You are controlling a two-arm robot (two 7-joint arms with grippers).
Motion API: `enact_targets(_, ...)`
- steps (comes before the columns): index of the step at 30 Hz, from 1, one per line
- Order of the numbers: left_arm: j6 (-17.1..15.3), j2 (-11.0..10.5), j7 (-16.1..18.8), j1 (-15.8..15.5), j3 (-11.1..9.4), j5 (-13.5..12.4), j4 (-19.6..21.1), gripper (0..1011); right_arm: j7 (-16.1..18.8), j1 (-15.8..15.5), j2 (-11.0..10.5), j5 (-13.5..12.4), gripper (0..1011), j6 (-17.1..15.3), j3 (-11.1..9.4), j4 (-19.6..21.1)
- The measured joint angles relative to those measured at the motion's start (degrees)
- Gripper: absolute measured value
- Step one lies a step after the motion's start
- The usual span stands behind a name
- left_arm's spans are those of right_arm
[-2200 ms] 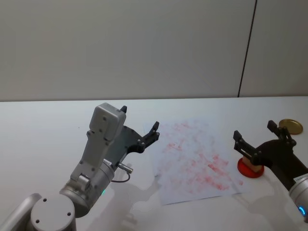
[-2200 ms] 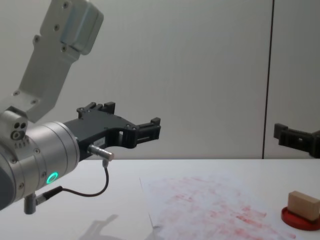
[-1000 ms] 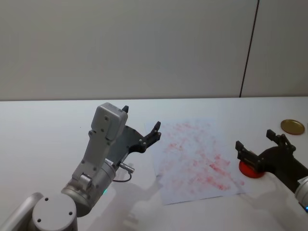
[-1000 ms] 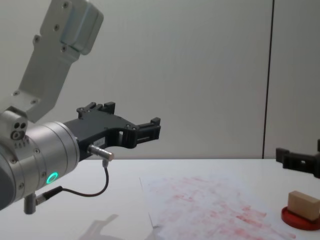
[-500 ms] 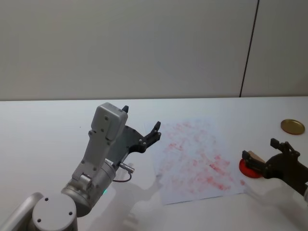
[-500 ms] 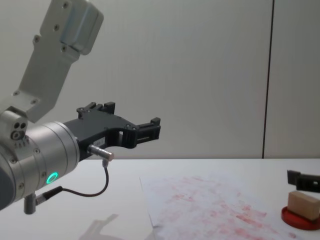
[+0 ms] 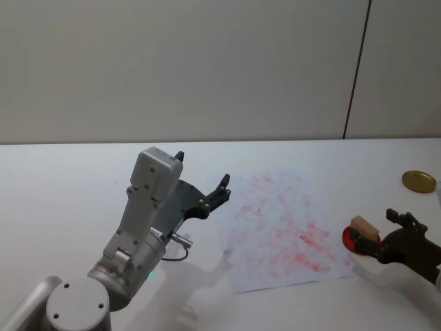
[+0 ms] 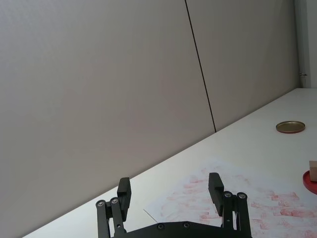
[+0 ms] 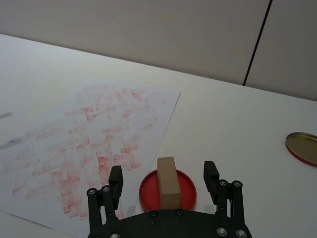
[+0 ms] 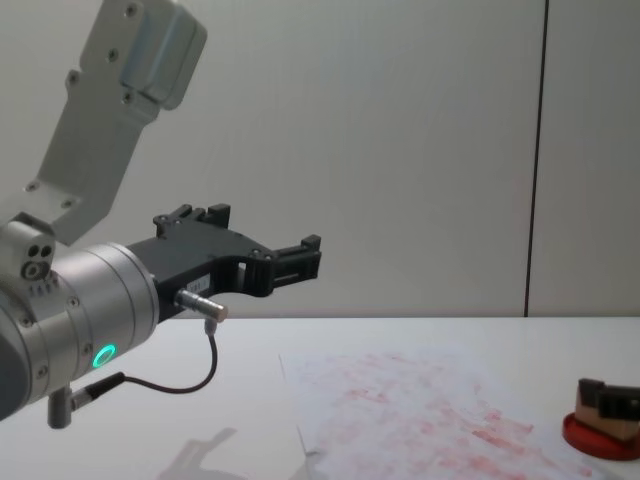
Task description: Use the one hand to pick up the stamp and affix it onto the A4 paper.
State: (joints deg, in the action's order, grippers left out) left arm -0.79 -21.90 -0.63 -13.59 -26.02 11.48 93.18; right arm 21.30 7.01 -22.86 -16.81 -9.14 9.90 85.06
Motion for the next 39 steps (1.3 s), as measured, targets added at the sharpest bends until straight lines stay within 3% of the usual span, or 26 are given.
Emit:
enact_targets(7,0.00,0.00,0.00,0.00,0.00,0.00,0.00,993,0.87,1.22,0.40,0.99,994,0.04,0.37,-2.19)
enact_targets(17,0.00,0.00,0.00,0.00,0.00,0.00,0.00,993,2.11,2.85,1.08,2.04,765,-0.34,0.97,-4.90)
enact_targets(20,0.00,0.00,0.00,0.00,0.00,0.00,0.00,993,2.19,3.10,1.19,2.14,630,-0.35,1.08,-5.32)
enact_targets(28,0.00,0.00,0.00,0.00,0.00,0.00,0.00,993,2.20,3.70,1.53,2.47,418,0.05,1.37,-6.37)
enact_targets(31,0.00,0.01,0.00,0.00,0.00,0.00,0.00,993,1.94,3.72,1.60,2.60,293,0.46,1.46,-6.52)
enact_targets(34,0.00,0.00,0.00,0.00,0.00,0.00,0.00,993,1.59,3.70,1.65,2.78,223,1.01,1.56,-6.60)
enact_targets(39,0.00,0.00,0.00,0.00,0.00,0.00,0.00,993,1.07,3.49,1.69,3.08,220,1.95,1.71,-6.61)
